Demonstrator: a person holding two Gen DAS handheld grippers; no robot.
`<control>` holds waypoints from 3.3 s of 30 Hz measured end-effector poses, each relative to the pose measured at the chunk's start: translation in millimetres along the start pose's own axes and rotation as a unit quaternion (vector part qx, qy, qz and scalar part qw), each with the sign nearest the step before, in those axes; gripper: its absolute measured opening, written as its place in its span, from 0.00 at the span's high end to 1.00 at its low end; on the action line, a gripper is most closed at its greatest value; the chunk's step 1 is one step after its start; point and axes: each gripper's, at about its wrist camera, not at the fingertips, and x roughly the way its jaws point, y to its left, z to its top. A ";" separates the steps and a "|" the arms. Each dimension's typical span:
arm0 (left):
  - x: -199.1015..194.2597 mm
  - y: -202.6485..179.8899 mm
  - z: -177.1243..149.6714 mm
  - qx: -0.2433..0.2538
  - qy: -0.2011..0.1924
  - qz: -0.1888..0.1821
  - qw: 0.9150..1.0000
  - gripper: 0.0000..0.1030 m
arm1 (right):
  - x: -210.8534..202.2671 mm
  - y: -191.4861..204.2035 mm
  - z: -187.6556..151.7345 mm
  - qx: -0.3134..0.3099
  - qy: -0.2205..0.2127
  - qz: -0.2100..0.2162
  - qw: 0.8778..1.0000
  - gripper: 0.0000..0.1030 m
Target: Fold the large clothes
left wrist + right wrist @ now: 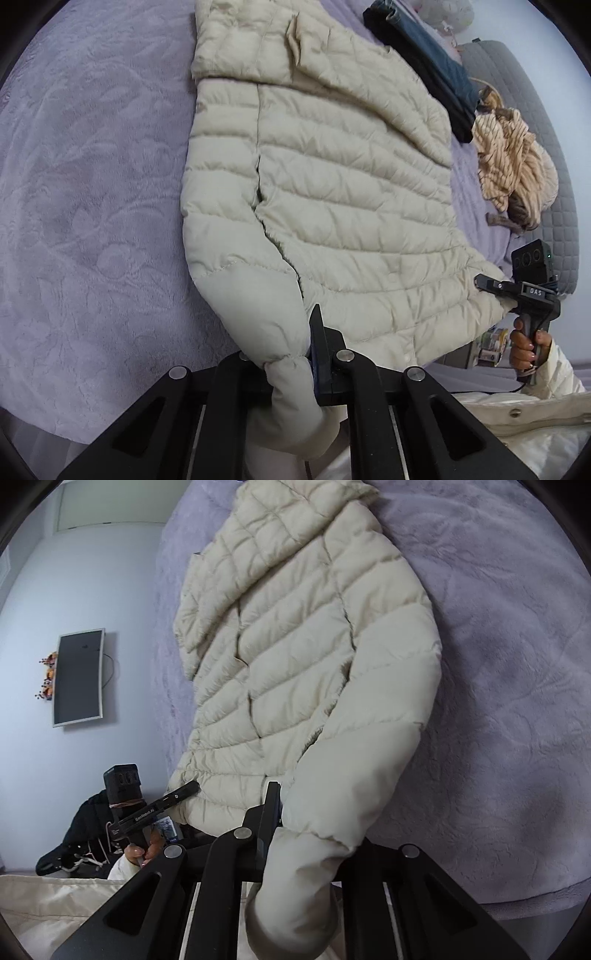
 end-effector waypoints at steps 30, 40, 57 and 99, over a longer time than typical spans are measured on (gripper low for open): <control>-51.5 30.8 266.9 0.024 -0.139 0.047 0.989 0.88 | -23.7 80.1 278.1 -0.034 -0.127 0.000 0.991 0.87; -17.2 28.4 292.5 0.044 -0.093 0.126 0.987 0.87 | 17.2 52.1 311.9 0.007 -0.117 -0.037 0.992 0.87; -43.5 14.8 271.7 0.056 -0.113 0.153 0.980 0.64 | 4.4 81.6 300.1 -0.016 -0.129 -0.054 0.990 0.28; 23.7 33.8 317.7 0.026 -0.162 0.244 0.956 0.00 | 44.8 81.4 324.0 -0.056 -0.149 -0.205 0.966 0.70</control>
